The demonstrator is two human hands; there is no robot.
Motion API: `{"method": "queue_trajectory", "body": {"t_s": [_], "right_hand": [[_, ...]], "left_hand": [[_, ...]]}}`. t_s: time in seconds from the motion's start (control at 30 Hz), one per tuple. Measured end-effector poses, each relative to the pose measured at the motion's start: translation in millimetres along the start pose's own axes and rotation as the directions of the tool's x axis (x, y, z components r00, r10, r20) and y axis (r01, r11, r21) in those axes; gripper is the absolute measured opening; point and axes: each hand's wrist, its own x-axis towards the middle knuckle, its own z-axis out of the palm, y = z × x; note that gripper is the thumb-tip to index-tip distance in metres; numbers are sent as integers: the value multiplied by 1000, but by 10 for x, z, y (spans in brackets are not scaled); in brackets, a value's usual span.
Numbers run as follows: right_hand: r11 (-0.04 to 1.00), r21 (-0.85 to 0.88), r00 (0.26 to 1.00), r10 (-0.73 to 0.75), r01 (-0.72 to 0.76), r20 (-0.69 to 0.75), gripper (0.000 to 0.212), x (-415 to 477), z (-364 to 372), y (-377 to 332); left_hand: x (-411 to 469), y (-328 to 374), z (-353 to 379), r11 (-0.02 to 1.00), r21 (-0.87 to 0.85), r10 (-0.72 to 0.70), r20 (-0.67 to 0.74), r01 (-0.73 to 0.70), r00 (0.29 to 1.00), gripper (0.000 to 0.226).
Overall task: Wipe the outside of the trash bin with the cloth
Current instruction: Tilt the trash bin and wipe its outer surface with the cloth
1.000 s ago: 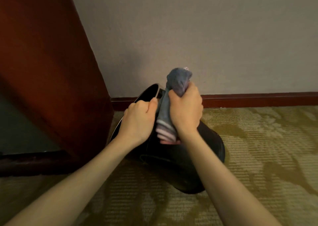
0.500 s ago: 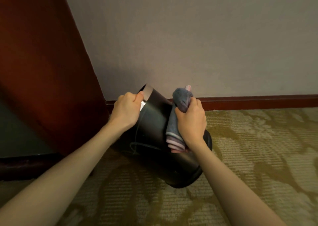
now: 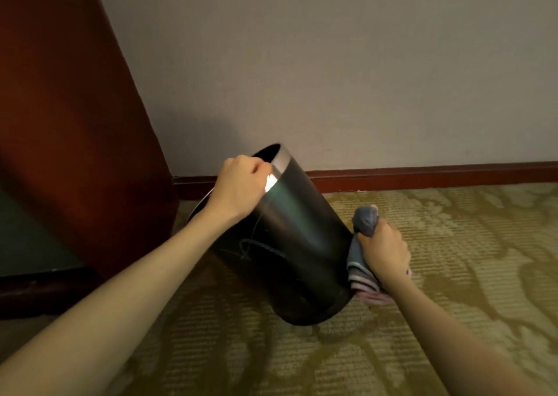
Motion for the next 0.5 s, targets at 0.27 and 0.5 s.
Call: {"method": "queue_trajectory", "body": {"t_s": [0.27, 0.5], "right_hand": [[859, 259, 895, 404, -442, 189, 30, -77, -34, 828], [837, 319, 895, 413, -445, 166, 26, -133, -257, 1304]], "left_hand": [[-172, 629, 492, 965, 60, 228, 290, -256, 929, 37], [-898, 952, 954, 829, 145, 417, 483, -540, 770, 24]]}}
